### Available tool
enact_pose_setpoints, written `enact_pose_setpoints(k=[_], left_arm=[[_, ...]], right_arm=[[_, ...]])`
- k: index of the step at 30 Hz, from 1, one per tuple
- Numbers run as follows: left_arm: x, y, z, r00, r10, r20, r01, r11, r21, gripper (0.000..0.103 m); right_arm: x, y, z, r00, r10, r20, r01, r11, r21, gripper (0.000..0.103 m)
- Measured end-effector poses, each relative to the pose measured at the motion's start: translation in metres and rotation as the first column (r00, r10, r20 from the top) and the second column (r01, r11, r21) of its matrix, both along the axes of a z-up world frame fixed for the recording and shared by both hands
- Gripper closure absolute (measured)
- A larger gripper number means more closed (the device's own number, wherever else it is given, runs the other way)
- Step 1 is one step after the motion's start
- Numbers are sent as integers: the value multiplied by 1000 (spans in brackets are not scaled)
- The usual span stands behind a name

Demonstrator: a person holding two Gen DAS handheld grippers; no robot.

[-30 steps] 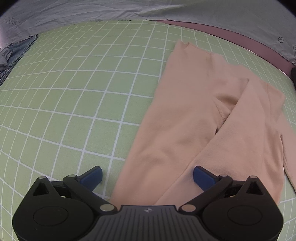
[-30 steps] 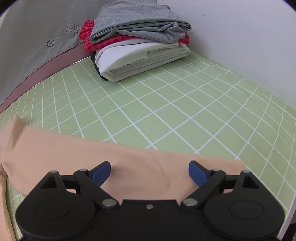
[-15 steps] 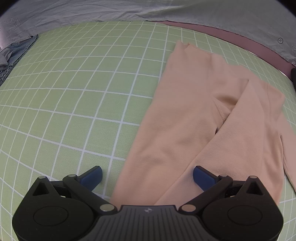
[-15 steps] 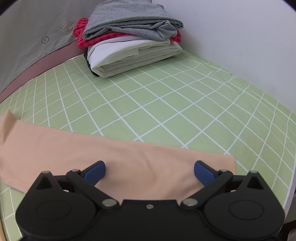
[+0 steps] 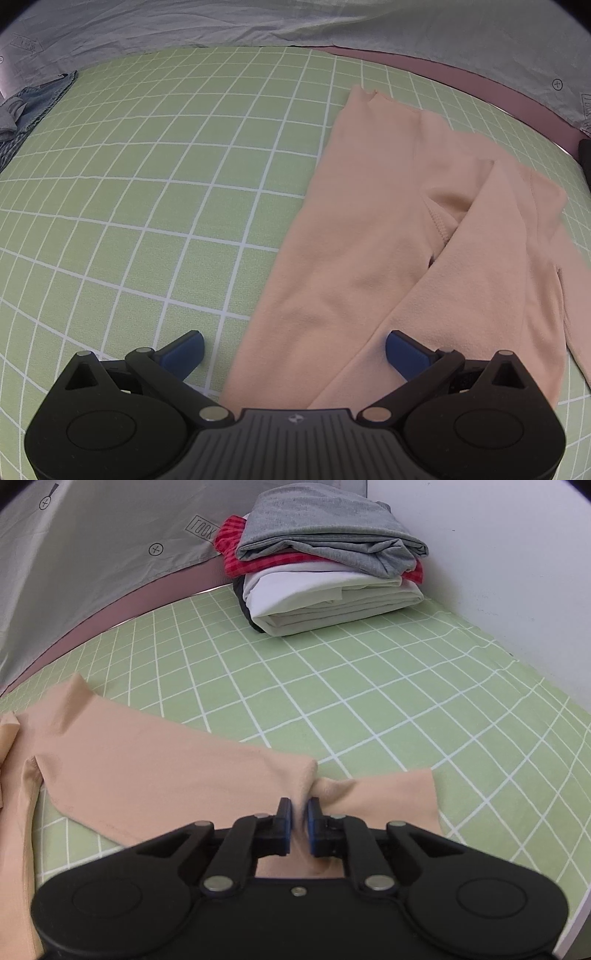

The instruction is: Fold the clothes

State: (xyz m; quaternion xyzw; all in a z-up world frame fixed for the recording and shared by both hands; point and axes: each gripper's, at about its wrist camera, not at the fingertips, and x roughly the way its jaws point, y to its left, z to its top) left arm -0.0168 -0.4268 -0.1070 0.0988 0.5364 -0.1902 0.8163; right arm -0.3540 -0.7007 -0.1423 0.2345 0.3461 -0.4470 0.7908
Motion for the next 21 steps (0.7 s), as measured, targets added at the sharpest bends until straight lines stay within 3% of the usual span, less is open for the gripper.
enact_pose_setpoints(k=[3,8,11,21], left_arm=[[-8,23,8,999,20,-36,-21,1000,-16,0],[-31,54,26,998,-25,57,24,999,28,0],[-38,78,30,998,-19,57,16,999,46,0],[-15,163,33,998,8,60,-13,997,76,0]], right_arm=[[0,15,12,999,39,27,-38,999,-37,94],[2,38,33,993,72,94,-65,995,-70,94],[12,56,45,987,104,121,-93,992,-89,94],[97,145,69,948,249,200,-230,967,-112,94]])
